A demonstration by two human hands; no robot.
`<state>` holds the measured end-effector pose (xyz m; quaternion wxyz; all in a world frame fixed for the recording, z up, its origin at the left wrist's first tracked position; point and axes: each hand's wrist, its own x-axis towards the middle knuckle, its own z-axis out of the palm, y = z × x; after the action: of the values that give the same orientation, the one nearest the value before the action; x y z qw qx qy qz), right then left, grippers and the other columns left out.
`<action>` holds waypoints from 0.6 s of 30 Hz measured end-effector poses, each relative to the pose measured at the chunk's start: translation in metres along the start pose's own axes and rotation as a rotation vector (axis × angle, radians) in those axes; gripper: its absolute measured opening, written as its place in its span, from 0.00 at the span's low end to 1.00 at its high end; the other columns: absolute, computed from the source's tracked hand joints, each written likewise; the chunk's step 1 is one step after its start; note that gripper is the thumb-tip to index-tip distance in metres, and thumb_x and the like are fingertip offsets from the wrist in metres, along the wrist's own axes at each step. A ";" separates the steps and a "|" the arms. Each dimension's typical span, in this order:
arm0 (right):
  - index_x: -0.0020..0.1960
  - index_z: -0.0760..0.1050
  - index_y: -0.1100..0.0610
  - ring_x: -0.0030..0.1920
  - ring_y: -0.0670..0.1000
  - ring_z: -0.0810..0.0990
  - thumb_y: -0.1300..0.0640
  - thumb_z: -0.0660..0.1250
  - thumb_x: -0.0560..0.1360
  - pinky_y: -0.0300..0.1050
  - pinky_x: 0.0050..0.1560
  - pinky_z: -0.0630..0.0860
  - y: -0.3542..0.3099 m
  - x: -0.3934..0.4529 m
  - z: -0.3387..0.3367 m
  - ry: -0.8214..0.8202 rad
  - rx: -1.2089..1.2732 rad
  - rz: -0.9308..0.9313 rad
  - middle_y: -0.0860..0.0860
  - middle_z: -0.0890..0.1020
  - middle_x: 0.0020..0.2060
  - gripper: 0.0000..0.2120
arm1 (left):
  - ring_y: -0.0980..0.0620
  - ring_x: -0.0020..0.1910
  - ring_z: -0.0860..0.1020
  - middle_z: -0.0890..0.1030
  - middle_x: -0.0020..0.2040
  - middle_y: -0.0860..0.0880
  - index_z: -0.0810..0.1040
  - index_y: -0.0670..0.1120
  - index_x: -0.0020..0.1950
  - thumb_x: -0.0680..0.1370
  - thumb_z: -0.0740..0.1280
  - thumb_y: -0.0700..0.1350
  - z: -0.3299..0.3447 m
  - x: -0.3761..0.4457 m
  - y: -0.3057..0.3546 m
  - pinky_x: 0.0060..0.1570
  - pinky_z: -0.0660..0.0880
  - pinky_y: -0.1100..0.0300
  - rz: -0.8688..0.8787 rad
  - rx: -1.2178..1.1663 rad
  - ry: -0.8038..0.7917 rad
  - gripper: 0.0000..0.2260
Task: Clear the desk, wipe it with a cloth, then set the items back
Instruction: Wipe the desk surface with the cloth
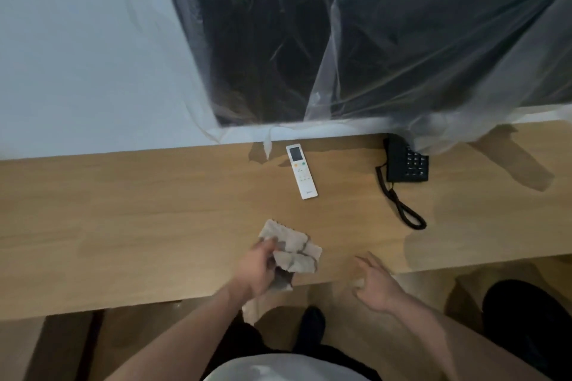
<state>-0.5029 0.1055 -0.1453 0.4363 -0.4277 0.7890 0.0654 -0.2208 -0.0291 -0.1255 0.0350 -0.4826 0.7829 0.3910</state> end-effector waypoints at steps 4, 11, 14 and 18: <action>0.85 0.52 0.47 0.83 0.55 0.52 0.51 0.69 0.78 0.46 0.81 0.56 -0.003 0.007 -0.009 0.015 -0.009 -0.036 0.47 0.44 0.84 0.41 | 0.42 0.77 0.68 0.74 0.75 0.48 0.79 0.48 0.67 0.76 0.70 0.36 -0.059 0.007 -0.044 0.76 0.59 0.59 -0.029 0.142 0.296 0.20; 0.84 0.52 0.47 0.83 0.54 0.51 0.53 0.69 0.78 0.49 0.81 0.56 -0.023 0.007 0.004 -0.006 0.022 -0.058 0.46 0.42 0.84 0.40 | 0.38 0.66 0.75 0.78 0.65 0.47 0.78 0.48 0.64 0.77 0.69 0.41 -0.044 -0.010 -0.118 0.62 0.75 0.44 -0.317 0.135 0.175 0.16; 0.85 0.50 0.47 0.83 0.53 0.50 0.54 0.69 0.79 0.48 0.81 0.57 -0.024 0.001 0.013 -0.014 0.027 -0.047 0.46 0.41 0.84 0.41 | 0.41 0.78 0.63 0.67 0.78 0.53 0.70 0.57 0.76 0.78 0.68 0.42 -0.003 -0.012 -0.103 0.73 0.70 0.47 -0.270 0.231 0.105 0.27; 0.85 0.48 0.50 0.84 0.53 0.48 0.50 0.68 0.81 0.46 0.81 0.55 -0.024 -0.006 0.019 -0.033 -0.041 -0.016 0.48 0.40 0.84 0.41 | 0.44 0.65 0.75 0.74 0.68 0.49 0.74 0.55 0.70 0.80 0.64 0.42 0.033 -0.017 -0.021 0.57 0.73 0.56 0.059 0.198 -0.170 0.18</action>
<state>-0.4719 0.1031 -0.1461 0.4409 -0.4415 0.7768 0.0851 -0.2065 0.0000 -0.1532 0.1371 -0.4184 0.8259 0.3521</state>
